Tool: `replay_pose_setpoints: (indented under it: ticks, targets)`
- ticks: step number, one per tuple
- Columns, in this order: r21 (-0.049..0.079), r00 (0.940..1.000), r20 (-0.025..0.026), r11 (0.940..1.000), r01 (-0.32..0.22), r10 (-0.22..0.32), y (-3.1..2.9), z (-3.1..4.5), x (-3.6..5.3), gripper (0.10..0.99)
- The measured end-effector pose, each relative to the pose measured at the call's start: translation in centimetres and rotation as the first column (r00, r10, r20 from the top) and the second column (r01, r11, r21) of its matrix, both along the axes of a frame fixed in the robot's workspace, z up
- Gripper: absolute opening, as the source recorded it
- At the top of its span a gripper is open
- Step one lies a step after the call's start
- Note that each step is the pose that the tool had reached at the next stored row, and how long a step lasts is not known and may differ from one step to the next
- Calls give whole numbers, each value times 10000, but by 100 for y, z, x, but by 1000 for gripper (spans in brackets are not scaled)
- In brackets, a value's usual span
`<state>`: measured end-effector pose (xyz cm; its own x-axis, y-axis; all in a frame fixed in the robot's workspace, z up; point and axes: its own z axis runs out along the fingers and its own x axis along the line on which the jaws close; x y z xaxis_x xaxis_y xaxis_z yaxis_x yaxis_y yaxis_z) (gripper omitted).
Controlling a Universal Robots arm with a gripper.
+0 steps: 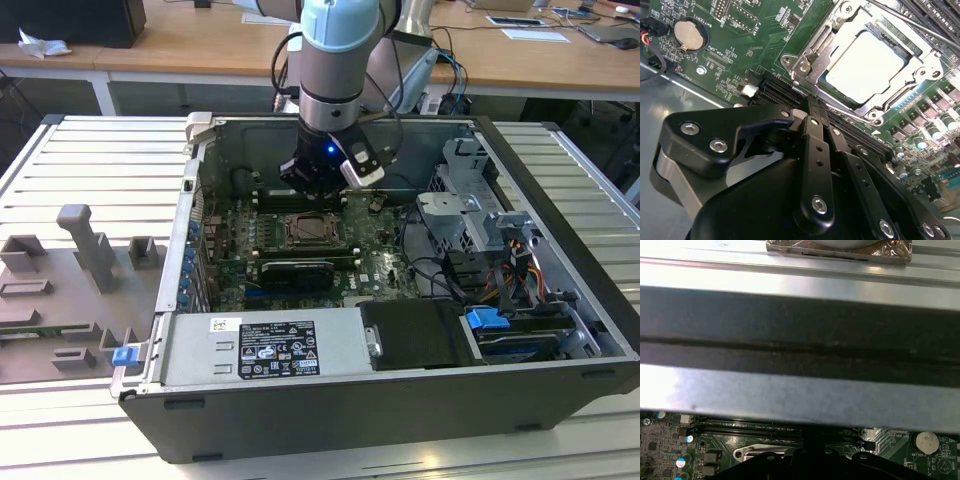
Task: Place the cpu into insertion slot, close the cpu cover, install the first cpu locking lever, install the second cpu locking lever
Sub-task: 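Install the first cpu locking lever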
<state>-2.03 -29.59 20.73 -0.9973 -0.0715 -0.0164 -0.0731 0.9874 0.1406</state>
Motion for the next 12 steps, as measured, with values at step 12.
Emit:
replay_pose_setpoints:
  ticks: [12]
  targets:
    - [-222,10000,-2,9998,-1,1,-1,-41,3,106]
